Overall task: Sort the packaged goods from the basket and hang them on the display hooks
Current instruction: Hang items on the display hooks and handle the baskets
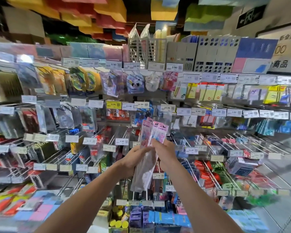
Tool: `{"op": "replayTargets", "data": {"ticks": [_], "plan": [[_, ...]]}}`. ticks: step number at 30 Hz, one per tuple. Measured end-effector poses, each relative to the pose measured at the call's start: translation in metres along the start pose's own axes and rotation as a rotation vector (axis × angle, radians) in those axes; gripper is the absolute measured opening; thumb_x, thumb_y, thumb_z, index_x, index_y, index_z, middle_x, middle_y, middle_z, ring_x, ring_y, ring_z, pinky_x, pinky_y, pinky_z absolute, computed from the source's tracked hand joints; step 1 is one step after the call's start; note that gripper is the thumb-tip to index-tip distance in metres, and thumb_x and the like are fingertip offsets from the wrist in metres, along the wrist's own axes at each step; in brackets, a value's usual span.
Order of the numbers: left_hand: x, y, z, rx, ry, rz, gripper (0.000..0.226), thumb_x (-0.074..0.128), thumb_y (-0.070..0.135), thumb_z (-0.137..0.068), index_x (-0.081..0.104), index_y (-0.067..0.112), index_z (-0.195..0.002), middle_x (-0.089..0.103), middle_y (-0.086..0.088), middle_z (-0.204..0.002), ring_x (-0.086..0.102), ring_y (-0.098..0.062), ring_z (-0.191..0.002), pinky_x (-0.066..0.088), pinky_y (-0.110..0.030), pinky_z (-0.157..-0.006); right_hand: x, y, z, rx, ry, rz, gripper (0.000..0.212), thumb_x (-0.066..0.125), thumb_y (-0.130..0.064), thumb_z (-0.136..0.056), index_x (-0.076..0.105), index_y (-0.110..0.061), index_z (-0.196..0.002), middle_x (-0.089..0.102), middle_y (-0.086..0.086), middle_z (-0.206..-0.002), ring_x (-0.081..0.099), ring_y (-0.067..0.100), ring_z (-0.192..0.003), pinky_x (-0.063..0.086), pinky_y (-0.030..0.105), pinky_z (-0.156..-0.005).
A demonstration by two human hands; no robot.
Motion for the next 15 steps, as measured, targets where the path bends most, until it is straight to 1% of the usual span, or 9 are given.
{"op": "replayTargets", "data": {"ticks": [2, 3, 4, 6, 7, 8, 10, 13, 15], "plan": [[-0.01, -0.002, -0.002, -0.012, 0.026, 0.113, 0.031, 0.051, 0.026, -0.107, 0.065, 0.001, -0.12, 0.067, -0.015, -0.104, 0.066, -0.024, -0.089, 0.058, -0.033, -0.08, 0.011, 0.003, -0.005, -0.001, -0.039, -0.046, 0.01, 0.061, -0.02, -0.1, 0.065, -0.016, -0.108, 0.07, 0.004, -0.109, 0.065, 0.019, -0.102, 0.05, 0.031, -0.074], [-0.016, -0.006, -0.004, -0.014, 0.025, 0.141, 0.032, 0.051, 0.025, -0.108, 0.063, -0.001, -0.122, 0.067, -0.015, -0.098, 0.067, -0.022, -0.08, 0.058, -0.034, -0.075, 0.017, 0.006, -0.009, -0.004, -0.055, -0.055, 0.009, 0.059, -0.019, -0.101, 0.065, -0.019, -0.107, 0.07, 0.004, -0.111, 0.065, 0.021, -0.106, 0.052, 0.034, -0.08], [-0.022, -0.009, -0.006, -0.009, 0.025, 0.15, 0.033, 0.051, 0.026, -0.108, 0.063, -0.001, -0.123, 0.068, -0.013, -0.093, 0.067, -0.019, -0.075, 0.058, -0.035, -0.073, 0.022, 0.008, -0.01, -0.009, -0.072, -0.057, 0.009, 0.056, -0.018, -0.102, 0.064, -0.022, -0.104, 0.07, 0.006, -0.11, 0.065, 0.023, -0.106, 0.053, 0.037, -0.087], [-0.029, -0.01, -0.008, -0.005, 0.013, 0.165, 0.032, 0.051, 0.029, -0.108, 0.066, 0.004, -0.119, 0.071, -0.007, -0.089, 0.068, -0.015, -0.073, 0.058, -0.034, -0.072, 0.03, 0.009, -0.013, -0.016, -0.075, -0.018, 0.013, 0.051, -0.018, -0.105, 0.058, -0.023, -0.095, 0.066, 0.012, -0.106, 0.065, 0.023, -0.1, 0.05, 0.037, -0.087], [-0.036, -0.012, -0.011, -0.011, 0.004, 0.179, 0.031, 0.051, 0.031, -0.107, 0.067, 0.006, -0.118, 0.073, -0.005, -0.089, 0.069, -0.015, -0.074, 0.057, -0.034, -0.071, 0.038, 0.012, -0.017, -0.012, -0.068, -0.016, 0.013, 0.051, -0.02, -0.106, 0.056, -0.023, -0.094, 0.065, 0.01, -0.104, 0.064, 0.021, -0.097, 0.05, 0.037, -0.088], [-0.038, -0.013, -0.013, -0.013, -0.002, 0.183, 0.032, 0.052, 0.033, -0.107, 0.067, 0.008, -0.12, 0.075, -0.007, -0.094, 0.07, -0.017, -0.079, 0.057, -0.035, -0.074, 0.041, 0.017, -0.02, -0.001, -0.063, -0.035, 0.012, 0.052, -0.022, -0.106, 0.055, -0.024, -0.095, 0.065, 0.007, -0.104, 0.064, 0.019, -0.096, 0.051, 0.038, -0.091], [-0.045, -0.016, -0.015, -0.007, -0.011, 0.189, 0.038, 0.053, 0.037, -0.106, 0.065, 0.01, -0.13, 0.075, -0.01, -0.113, 0.071, -0.022, -0.097, 0.056, -0.039, -0.086, 0.05, 0.021, -0.024, 0.019, -0.073, -0.078, 0.006, 0.055, -0.025, -0.105, 0.059, -0.023, -0.1, 0.069, 0.006, -0.104, 0.067, 0.021, -0.097, 0.055, 0.046, -0.097], [-0.062, -0.024, -0.021, 0.028, -0.048, 0.181, 0.042, 0.051, 0.039, -0.107, 0.061, 0.013, -0.137, 0.07, -0.008, -0.131, 0.066, -0.026, -0.122, 0.048, -0.047, -0.109, 0.07, 0.025, -0.035, 0.014, -0.07, -0.086, 0.013, 0.057, -0.025, -0.102, 0.065, -0.016, -0.105, 0.075, 0.014, -0.103, 0.072, 0.031, -0.099, 0.056, 0.057, -0.096], [-0.072, -0.027, -0.024, 0.038, -0.046, 0.192, 0.043, 0.051, 0.04, -0.107, 0.062, 0.011, -0.136, 0.068, -0.012, -0.133, 0.063, -0.03, -0.126, 0.046, -0.05, -0.113, 0.079, 0.026, -0.04, 0.005, -0.055, -0.089, 0.013, 0.055, -0.023, -0.104, 0.065, -0.014, -0.106, 0.074, 0.016, -0.107, 0.071, 0.034, -0.103, 0.055, 0.057, -0.096]]}}
Point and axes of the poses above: each hand's wrist, its own z-axis away from the middle knuckle, its own x-axis out of the palm, y = z × x, the point moved 4 cm from there along -z, towards the middle knuckle
